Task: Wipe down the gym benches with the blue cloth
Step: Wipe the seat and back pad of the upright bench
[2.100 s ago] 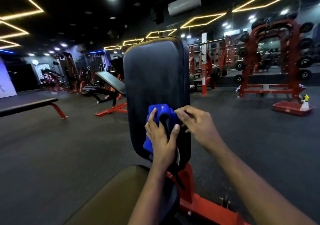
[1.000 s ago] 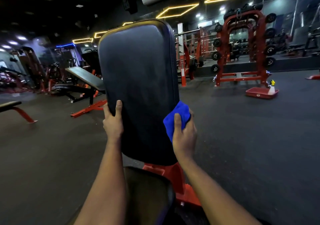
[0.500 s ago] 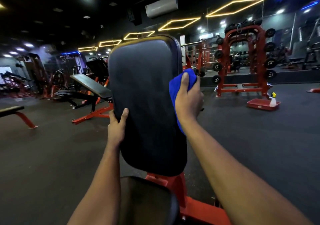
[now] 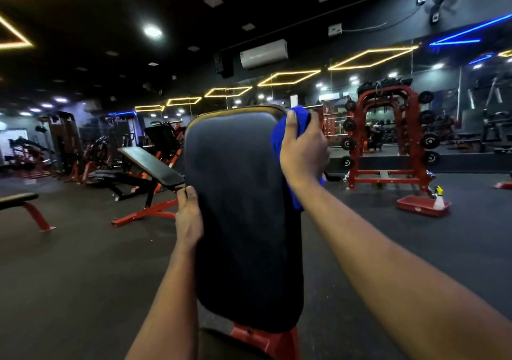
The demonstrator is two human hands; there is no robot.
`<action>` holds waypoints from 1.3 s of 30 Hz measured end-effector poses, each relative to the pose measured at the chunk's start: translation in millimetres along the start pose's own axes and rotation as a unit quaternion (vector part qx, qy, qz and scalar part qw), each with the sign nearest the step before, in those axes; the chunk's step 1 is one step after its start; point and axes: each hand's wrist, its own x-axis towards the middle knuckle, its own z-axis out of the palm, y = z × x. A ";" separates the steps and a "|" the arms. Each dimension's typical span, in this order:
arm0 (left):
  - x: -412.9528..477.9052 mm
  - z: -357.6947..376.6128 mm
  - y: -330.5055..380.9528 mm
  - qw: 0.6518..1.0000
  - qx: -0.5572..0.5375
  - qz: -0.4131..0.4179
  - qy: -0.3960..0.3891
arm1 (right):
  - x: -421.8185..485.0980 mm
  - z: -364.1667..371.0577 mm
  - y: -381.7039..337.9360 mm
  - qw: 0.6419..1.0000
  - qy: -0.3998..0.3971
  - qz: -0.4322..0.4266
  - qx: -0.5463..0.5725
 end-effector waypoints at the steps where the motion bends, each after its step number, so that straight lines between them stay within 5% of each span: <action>1: -0.4 -1.2 1.9 1.000 -0.005 -0.004 -0.007 | 5.6 1.1 -0.9 1.000 -0.009 -0.007 0.004; 7: 23.7 -6.4 17.6 0.999 -0.022 0.011 -0.025 | -57.4 -9.5 22.0 0.995 -0.054 -0.087 0.011; 12: 23.6 0.9 16.3 0.999 0.027 0.036 0.002 | 16.4 0.8 -10.8 0.991 -0.109 -0.070 -0.039; 16: 25.2 -1.7 16.7 0.999 0.015 0.027 -0.007 | 74.2 20.1 -64.3 0.899 -0.274 -0.205 -0.273; 20: 26.1 -2.9 14.3 0.999 0.024 0.029 -0.016 | 62.1 54.5 -92.9 0.821 -0.306 -0.323 -0.358; 23: 24.3 -4.0 13.1 0.999 0.025 0.035 -0.034 | 45.0 45.8 -78.1 0.871 -0.225 -0.322 -0.295; 28: 24.8 -0.6 10.3 0.999 0.030 0.007 -0.022 | 39.9 12.9 -46.4 0.945 -0.170 -0.180 -0.211; 31: 25.1 0.1 13.0 0.999 0.030 -0.006 -0.019 | 57.1 21.4 -60.2 0.917 -0.222 -0.203 -0.261; 35: 22.1 -0.3 13.4 0.999 0.021 -0.020 -0.016 | 61.8 65.0 -94.7 0.830 -0.302 -0.276 -0.379; 39: 21.2 -0.6 14.2 0.999 0.038 -0.012 -0.013 | 57.4 77.6 -103.5 0.813 -0.328 -0.299 -0.377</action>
